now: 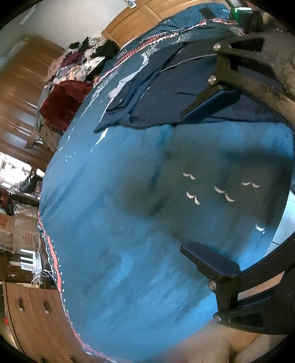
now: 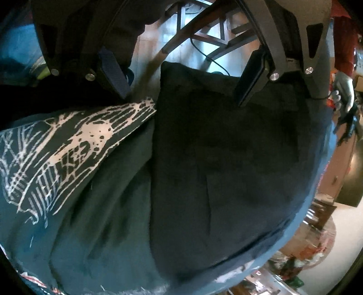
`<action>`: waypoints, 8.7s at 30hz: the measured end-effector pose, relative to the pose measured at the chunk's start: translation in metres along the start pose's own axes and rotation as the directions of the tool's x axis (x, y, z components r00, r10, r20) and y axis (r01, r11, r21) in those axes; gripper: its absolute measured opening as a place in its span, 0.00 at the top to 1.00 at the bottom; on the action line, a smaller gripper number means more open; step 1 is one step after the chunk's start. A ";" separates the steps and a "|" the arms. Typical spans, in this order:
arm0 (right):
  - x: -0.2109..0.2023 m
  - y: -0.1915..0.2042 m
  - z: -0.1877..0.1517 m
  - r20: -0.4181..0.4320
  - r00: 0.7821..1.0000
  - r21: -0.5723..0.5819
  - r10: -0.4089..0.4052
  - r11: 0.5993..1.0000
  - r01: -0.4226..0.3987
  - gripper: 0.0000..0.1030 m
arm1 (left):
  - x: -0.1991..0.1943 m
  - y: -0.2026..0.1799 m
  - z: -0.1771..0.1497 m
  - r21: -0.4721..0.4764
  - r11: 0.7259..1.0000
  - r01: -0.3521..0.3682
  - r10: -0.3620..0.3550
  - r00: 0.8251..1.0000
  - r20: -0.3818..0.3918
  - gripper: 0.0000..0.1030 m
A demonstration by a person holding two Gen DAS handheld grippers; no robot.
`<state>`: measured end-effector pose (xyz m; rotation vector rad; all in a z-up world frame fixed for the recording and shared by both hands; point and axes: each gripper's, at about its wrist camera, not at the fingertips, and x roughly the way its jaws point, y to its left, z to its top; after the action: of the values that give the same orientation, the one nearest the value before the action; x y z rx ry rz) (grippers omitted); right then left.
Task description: Fold large clothes
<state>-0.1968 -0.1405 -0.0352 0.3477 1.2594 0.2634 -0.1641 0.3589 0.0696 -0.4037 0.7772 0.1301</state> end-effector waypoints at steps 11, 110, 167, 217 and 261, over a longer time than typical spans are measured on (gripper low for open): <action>0.005 -0.012 0.001 -0.006 0.999 0.027 0.034 0.999 -0.034 0.09 | -0.003 -0.003 -0.001 0.020 0.999 0.041 -0.041 0.999 0.001 0.01; 0.018 0.006 -0.004 -0.097 0.992 -0.106 0.080 0.990 -0.090 0.12 | 0.051 -0.060 -0.079 0.097 0.885 0.456 -0.354 0.793 -0.496 0.73; 0.030 -0.029 0.453 0.125 0.990 -0.038 0.061 0.998 -0.057 0.82 | 0.305 -0.141 0.192 -0.079 0.955 0.284 -0.293 0.876 -0.382 0.66; 0.017 0.067 0.252 0.361 0.932 -0.254 -0.041 0.957 0.140 0.82 | 0.141 -0.111 0.079 0.208 0.956 0.206 -0.166 0.967 -0.194 0.32; 0.069 0.141 0.133 0.315 0.942 -0.239 -0.118 0.950 0.199 0.18 | 0.183 -0.110 0.068 -0.047 0.944 0.326 -0.329 0.935 -0.133 0.00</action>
<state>-0.0499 0.0004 -0.0050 0.0462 0.9327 0.2289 0.0389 0.2792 0.0176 -0.5644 0.8357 -0.2044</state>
